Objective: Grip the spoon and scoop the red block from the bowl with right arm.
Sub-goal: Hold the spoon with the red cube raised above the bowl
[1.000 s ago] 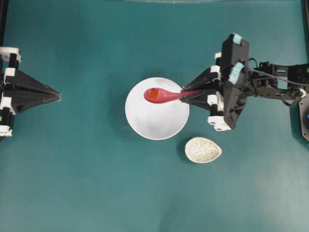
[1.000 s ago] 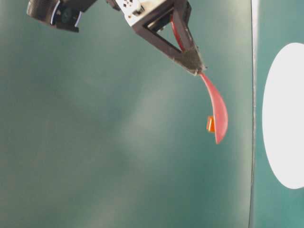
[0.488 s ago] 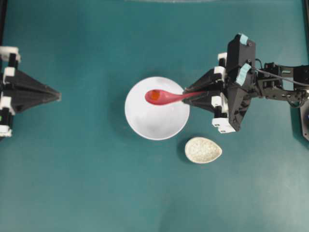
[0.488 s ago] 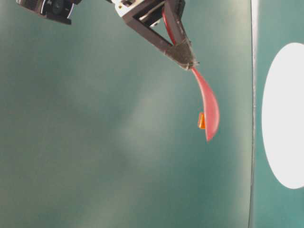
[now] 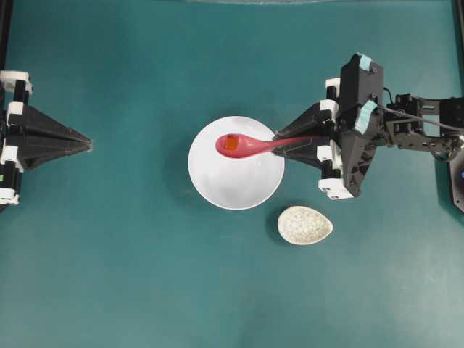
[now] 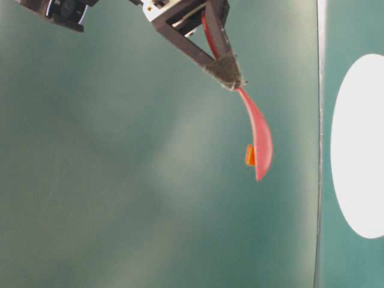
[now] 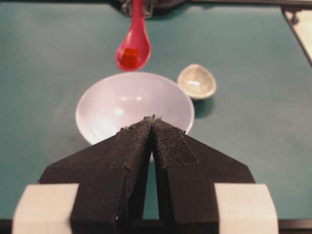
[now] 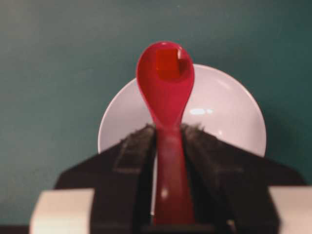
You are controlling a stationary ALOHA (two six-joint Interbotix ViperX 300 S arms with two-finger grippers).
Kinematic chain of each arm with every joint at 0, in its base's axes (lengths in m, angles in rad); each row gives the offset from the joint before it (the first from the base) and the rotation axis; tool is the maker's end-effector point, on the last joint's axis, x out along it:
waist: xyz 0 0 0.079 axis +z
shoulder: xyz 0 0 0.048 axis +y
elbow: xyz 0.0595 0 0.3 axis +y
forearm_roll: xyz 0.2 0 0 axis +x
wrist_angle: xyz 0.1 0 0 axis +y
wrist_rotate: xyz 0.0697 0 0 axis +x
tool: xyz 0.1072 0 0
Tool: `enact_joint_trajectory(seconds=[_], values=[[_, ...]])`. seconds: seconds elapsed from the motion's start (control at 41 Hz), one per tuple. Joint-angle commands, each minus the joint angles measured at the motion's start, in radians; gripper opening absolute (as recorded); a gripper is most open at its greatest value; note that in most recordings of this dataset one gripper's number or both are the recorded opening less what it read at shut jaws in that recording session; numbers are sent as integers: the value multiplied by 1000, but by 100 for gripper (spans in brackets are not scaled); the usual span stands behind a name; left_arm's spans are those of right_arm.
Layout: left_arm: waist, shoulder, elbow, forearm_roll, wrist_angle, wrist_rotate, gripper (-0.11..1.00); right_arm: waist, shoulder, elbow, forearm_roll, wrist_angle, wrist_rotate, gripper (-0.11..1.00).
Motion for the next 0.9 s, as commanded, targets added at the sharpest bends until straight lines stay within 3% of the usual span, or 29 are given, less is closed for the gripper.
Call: enact_joint_trajectory(seconds=[0.0, 0.878], values=[[2, 9, -28, 2, -5, -2, 2, 3, -25, -29, -9, -5, -2, 25], [3, 9, -25, 3, -2, -2, 2, 3, -84, -48, -11, 72, -2, 25]])
